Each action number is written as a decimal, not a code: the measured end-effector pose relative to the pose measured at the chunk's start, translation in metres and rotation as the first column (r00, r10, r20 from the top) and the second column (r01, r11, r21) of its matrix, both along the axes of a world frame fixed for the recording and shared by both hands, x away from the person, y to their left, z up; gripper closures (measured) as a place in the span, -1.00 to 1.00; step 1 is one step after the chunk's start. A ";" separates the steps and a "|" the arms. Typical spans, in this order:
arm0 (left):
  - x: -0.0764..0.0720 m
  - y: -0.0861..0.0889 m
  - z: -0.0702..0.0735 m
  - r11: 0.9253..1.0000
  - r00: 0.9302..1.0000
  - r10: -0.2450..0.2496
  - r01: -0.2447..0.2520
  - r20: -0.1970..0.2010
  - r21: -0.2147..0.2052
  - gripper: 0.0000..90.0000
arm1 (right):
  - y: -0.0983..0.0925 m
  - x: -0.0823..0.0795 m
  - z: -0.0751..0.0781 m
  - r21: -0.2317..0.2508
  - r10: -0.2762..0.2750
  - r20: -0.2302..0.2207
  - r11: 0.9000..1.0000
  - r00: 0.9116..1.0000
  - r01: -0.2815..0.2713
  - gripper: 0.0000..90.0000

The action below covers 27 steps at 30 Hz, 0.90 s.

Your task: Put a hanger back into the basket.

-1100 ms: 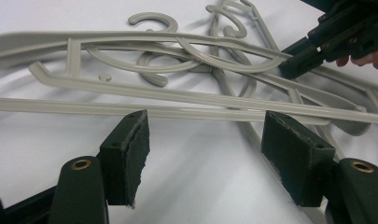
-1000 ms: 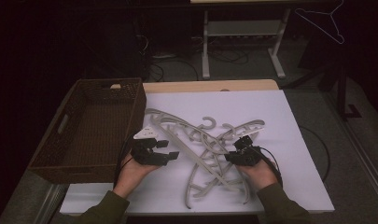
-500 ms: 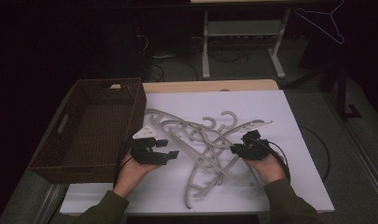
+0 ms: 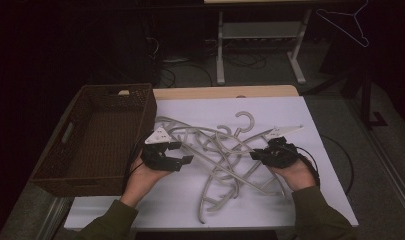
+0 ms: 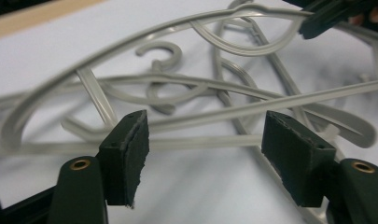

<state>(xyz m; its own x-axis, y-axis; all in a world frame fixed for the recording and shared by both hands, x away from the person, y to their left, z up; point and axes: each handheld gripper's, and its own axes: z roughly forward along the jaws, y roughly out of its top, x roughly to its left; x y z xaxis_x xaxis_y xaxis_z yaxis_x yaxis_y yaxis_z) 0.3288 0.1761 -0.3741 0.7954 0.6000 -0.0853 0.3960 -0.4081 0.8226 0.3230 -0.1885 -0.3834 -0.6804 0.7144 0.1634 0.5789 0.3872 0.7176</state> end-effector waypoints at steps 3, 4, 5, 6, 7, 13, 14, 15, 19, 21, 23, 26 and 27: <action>0.006 -0.003 0.009 1.000 1.000 -0.010 0.009 0.030 0.018 -0.35 | -0.002 0.000 0.006 0.005 0.052 0.018 0.999 0.998 -0.052 0.82; 0.007 -0.005 0.012 0.999 0.999 -0.014 0.013 0.040 0.032 -0.35 | -0.002 0.000 0.006 0.005 0.052 0.018 0.999 0.998 -0.052 0.82; 0.008 -0.007 0.015 0.999 0.999 -0.018 0.016 0.048 0.036 -0.36 | -0.002 0.000 0.007 -0.003 0.068 0.026 0.998 0.997 -0.068 0.82; 0.010 -0.009 0.018 0.999 0.998 -0.028 0.025 0.057 0.046 -0.36 | -0.001 0.000 0.007 -0.002 0.081 0.028 0.997 0.996 -0.081 0.82; 0.011 -0.011 0.020 0.998 0.998 -0.031 0.027 0.063 0.053 -0.38 | -0.001 0.000 0.008 -0.005 0.093 0.022 0.996 0.995 -0.093 0.82; 0.019 -0.024 0.021 0.985 0.991 -0.108 0.095 0.083 0.143 -0.43 | -0.002 -0.001 0.013 0.003 0.179 0.050 0.984 0.983 -0.179 0.82; 0.020 -0.027 0.020 0.982 0.990 -0.115 0.100 0.088 0.157 -0.43 | -0.001 -0.001 0.014 0.005 0.191 0.046 0.982 0.981 -0.191 0.82; 0.020 -0.029 0.019 0.980 0.988 -0.123 0.106 0.091 0.170 -0.42 | -0.001 -0.002 0.015 0.005 0.209 0.045 0.978 0.977 -0.209 0.82; 0.021 -0.033 0.017 0.972 0.985 -0.142 0.121 0.095 0.201 -0.27 | 0.002 -0.001 0.016 -0.002 0.244 0.045 0.970 0.969 -0.245 0.82; 0.022 -0.035 0.016 0.967 0.983 -0.155 0.130 0.101 0.218 -0.19 | 0.004 -0.001 0.017 -0.006 0.261 0.046 0.965 0.964 -0.261 0.82; 0.022 -0.037 0.015 0.962 0.980 -0.173 0.147 0.096 0.231 -0.09 | 0.005 -0.001 0.017 -0.003 0.274 0.040 0.962 0.961 -0.274 0.82; 0.021 -0.040 0.013 0.952 0.977 -0.195 0.166 0.091 0.258 0.07 | 0.007 -0.001 0.018 -0.002 0.294 0.041 0.956 0.955 -0.294 0.82; 0.021 -0.041 0.013 0.948 0.974 -0.205 0.174 0.092 0.265 0.11 | 0.007 -0.001 0.018 -0.001 0.298 0.039 0.955 0.954 -0.298 0.82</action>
<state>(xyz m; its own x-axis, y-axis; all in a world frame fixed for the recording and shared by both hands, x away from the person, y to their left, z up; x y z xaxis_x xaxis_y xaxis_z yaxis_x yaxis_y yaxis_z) 0.3502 0.1355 -0.3615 0.8918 0.4267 0.1504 0.1985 -0.6677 0.7175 0.3221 -0.1811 -0.3653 -0.8680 0.4777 0.1358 0.4098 0.5346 0.7391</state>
